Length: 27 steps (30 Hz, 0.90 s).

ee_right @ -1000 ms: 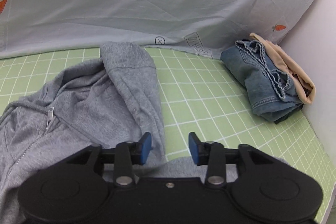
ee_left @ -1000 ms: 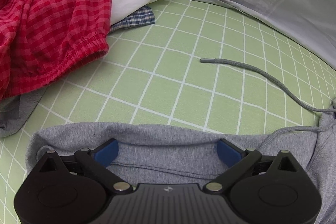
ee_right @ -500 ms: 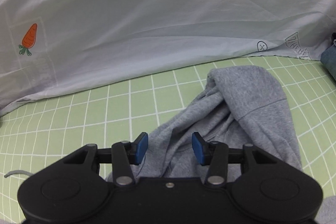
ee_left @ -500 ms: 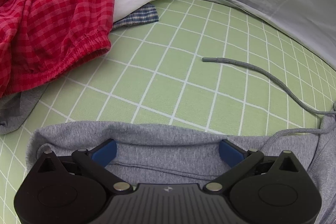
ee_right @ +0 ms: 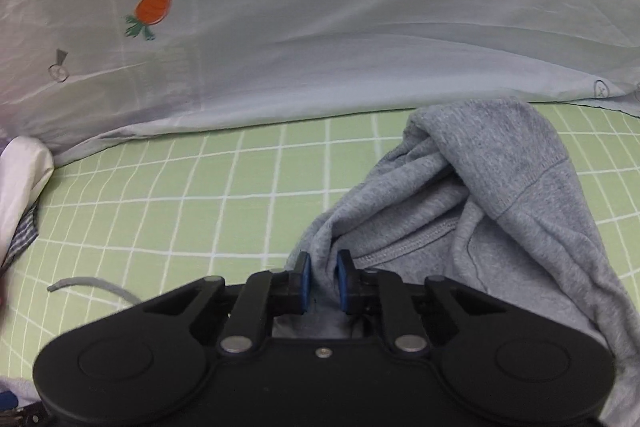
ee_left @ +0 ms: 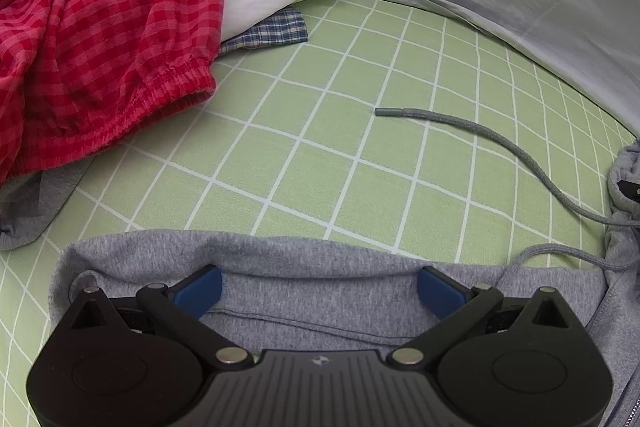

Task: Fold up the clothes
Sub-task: 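Pull the hood away from the hem with the right gripper while the left gripper holds the hem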

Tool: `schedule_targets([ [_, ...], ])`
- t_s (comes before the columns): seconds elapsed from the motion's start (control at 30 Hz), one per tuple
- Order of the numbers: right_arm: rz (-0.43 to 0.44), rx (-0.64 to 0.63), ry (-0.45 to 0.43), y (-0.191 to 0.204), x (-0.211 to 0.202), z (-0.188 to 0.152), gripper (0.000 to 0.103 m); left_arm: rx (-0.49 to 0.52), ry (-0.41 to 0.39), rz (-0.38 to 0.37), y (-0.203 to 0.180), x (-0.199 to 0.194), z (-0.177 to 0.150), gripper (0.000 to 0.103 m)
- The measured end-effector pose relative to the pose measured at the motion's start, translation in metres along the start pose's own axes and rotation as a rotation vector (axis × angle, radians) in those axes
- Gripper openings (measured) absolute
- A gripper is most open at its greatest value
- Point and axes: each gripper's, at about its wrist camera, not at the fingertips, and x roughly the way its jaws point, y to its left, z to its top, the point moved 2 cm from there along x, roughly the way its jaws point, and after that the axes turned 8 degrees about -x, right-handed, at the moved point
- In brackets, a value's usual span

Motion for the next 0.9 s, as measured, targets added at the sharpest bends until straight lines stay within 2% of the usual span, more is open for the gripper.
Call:
schedule_targets([
  [0.17,0.174,-0.178,0.019,0.052,-0.008,-0.012,0.017,-0.006,-0.003,0.003,0.0,0.0,0.0,0.103],
  [0.2,0.18,-0.175,0.004,0.052,-0.013,-0.012,0.02,-0.006,-0.003,0.003,0.0,0.0,0.0,0.103],
  [0.27,0.183,-0.14,-0.046,0.044,-0.026,-0.008,0.034,-0.005,-0.006,0.003,0.001,0.0,-0.001,0.103],
  [0.33,0.169,-0.068,-0.121,0.024,-0.042,-0.002,0.036,-0.004,-0.011,0.002,0.001,0.0,-0.001,0.103],
  [0.43,0.099,-0.005,-0.133,-0.008,-0.043,0.007,0.031,-0.008,-0.015,0.004,0.001,0.0,-0.002,0.103],
  [0.57,-0.005,-0.013,-0.028,-0.045,-0.011,0.006,0.021,-0.013,-0.015,0.006,0.0,0.0,-0.001,0.103],
  [0.6,-0.024,-0.009,-0.027,-0.053,-0.006,0.007,0.015,-0.012,-0.015,0.006,0.0,0.0,-0.001,0.103],
  [0.63,-0.043,-0.006,-0.026,-0.061,-0.002,0.008,0.004,-0.014,-0.016,0.007,0.0,0.0,-0.001,0.103],
  [0.67,-0.062,-0.002,-0.025,-0.068,0.003,0.008,0.0,-0.015,-0.017,0.007,-0.001,0.0,-0.001,0.103],
  [0.77,-0.176,0.021,-0.021,-0.091,0.017,0.026,0.001,-0.021,-0.023,0.01,-0.001,0.0,-0.001,0.103],
  [0.9,-0.244,0.01,-0.035,-0.119,0.04,0.055,0.0,-0.036,-0.026,0.018,-0.002,0.0,-0.001,0.103],
])
